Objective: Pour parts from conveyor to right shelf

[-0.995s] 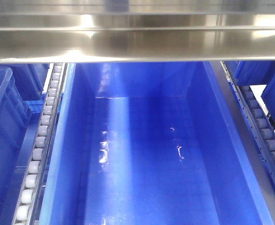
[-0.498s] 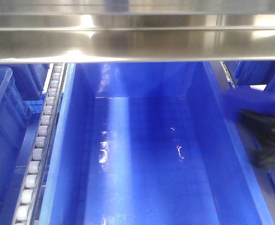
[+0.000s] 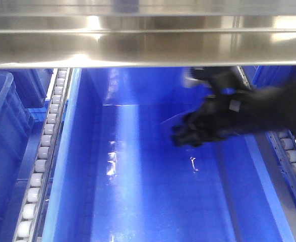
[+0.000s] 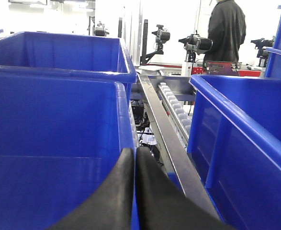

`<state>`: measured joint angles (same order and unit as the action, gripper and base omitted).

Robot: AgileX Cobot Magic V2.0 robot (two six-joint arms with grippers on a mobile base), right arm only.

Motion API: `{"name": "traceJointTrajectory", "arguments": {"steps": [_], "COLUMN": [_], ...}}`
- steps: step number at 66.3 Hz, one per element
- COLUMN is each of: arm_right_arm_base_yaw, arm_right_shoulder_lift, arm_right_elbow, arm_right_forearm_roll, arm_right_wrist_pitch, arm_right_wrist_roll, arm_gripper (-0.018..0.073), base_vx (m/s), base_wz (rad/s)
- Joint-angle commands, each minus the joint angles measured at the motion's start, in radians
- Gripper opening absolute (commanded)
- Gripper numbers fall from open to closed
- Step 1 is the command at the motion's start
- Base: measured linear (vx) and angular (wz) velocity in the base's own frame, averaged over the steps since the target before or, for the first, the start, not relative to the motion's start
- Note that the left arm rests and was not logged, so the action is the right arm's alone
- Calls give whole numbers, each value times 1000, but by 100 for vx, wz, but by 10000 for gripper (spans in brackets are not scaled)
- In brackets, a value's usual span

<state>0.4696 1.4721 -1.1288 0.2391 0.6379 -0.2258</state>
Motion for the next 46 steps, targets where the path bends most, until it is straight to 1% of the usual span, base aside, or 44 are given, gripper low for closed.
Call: {"name": "traceJointTrajectory", "arguments": {"steps": [1, 11, 24, 30, 35, 43, 46], "arm_right_arm_base_yaw": [-1, -1, -1, -1, -1, -1, -1], "arm_right_shoulder_lift": [73, 214, 380, 438, 472, 508, 518], "arm_right_elbow": [-128, -278, -449, -517, -561, -611, -622], "arm_right_forearm_roll": [2, -28, -100, -132, -147, -156, -156], "arm_right_wrist_pitch": [56, 179, 308, 358, 391, 425, 429], "arm_right_wrist_roll": [38, 95, 215, 266, 296, 316, 328], "arm_gripper": [88, 96, 126, 181, 246, 382, 453], "base_vx": [0, 0, 0, 0, 0, 0, 0], "base_wz": [0, 0, 0, 0, 0, 0, 0]}}
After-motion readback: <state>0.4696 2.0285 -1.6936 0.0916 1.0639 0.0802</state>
